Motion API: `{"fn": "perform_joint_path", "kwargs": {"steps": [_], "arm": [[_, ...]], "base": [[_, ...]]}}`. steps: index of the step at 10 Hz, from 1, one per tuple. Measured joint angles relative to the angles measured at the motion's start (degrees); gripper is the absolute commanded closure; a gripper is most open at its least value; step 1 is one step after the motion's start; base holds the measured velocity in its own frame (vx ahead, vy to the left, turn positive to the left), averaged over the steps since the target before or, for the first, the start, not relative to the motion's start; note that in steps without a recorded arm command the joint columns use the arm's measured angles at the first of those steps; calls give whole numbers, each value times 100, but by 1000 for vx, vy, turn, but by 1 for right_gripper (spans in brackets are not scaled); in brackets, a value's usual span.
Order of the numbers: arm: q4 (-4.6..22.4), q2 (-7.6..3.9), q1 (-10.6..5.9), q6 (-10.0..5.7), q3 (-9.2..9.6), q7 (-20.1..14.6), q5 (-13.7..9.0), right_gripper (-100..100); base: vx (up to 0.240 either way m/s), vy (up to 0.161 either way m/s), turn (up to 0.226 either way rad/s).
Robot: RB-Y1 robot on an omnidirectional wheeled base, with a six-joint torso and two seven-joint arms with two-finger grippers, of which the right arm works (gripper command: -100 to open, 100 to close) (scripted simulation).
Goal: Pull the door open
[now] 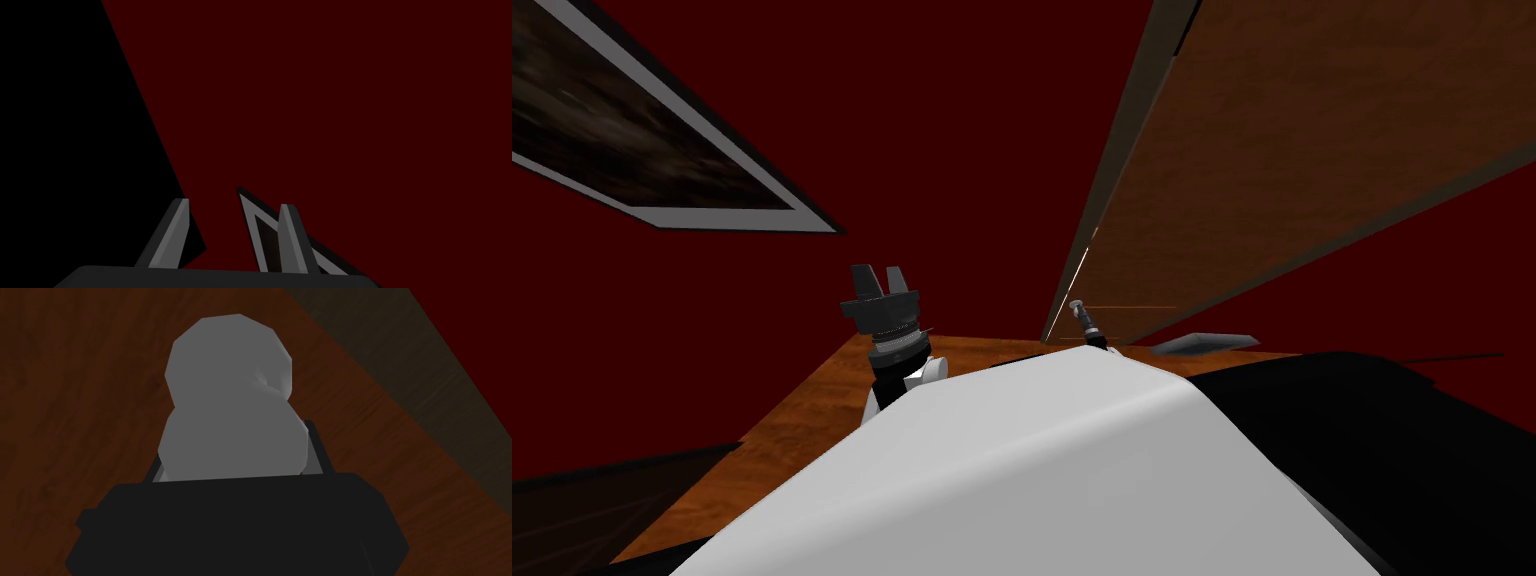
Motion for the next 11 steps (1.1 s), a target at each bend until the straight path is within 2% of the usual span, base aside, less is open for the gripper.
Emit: {"fn": "perform_joint_path", "kwargs": {"steps": [11], "arm": [[89,18,-74,121,-17,-1569,-616,100]], "base": [[-50,-21,81]]}}
